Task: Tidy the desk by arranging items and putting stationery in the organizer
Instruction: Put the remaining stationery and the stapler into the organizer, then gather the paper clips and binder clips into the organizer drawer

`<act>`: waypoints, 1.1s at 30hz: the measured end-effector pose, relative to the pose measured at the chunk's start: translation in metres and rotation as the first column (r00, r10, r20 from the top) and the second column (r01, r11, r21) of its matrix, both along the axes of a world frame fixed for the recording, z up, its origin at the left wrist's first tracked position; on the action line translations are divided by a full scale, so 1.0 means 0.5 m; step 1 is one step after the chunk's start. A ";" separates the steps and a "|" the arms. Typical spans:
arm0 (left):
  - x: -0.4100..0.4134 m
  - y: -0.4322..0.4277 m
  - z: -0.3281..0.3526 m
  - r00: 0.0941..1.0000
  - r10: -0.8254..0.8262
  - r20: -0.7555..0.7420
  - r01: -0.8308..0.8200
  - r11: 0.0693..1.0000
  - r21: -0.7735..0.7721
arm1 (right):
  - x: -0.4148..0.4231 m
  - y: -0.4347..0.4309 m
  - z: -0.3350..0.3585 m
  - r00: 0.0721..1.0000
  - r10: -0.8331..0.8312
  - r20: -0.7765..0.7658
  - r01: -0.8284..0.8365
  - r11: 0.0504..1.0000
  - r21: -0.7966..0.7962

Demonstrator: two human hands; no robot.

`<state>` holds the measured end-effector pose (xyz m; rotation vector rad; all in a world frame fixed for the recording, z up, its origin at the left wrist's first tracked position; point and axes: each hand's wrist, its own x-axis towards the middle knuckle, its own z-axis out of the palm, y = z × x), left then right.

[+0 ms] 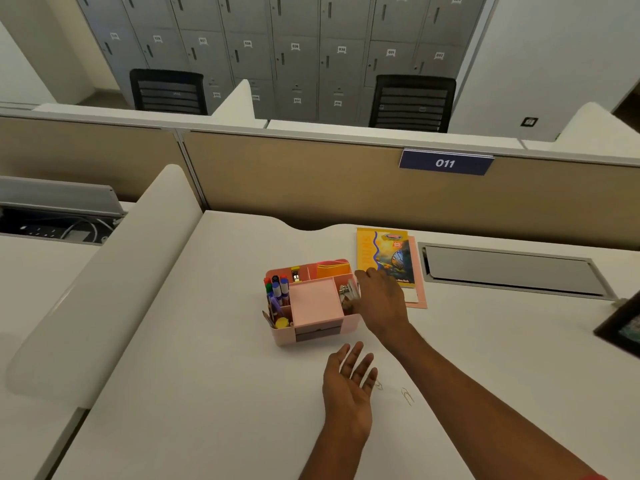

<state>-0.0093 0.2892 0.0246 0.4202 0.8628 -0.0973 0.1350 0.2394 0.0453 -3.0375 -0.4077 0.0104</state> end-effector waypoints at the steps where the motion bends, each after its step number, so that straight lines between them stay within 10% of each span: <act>1: 0.001 0.000 0.001 1.000 -0.001 0.004 0.001 1.000 0.007 | -0.009 -0.009 0.006 1.000 -0.011 -0.015 0.012 0.999 0.050; 10: -0.019 -0.026 -0.037 0.969 -0.242 -0.042 0.239 0.889 0.390 | -0.194 -0.135 0.011 0.986 -0.107 -0.131 0.144 0.937 0.319; 18: -0.085 -0.176 -0.074 0.833 -0.547 -0.080 0.431 0.552 0.714 | -0.383 -0.315 -0.066 0.931 -0.304 -0.199 0.359 0.860 0.362; 28: -0.184 -0.325 -0.091 0.404 -0.888 -0.222 0.398 -0.048 0.916 | -0.567 -0.481 -0.132 0.787 -0.572 -0.231 0.615 0.696 0.371; 33: -0.171 -0.260 -0.082 0.443 -0.841 -0.310 0.248 -0.218 0.944 | -0.536 -0.407 -0.152 0.792 -0.506 -0.343 0.605 0.572 0.554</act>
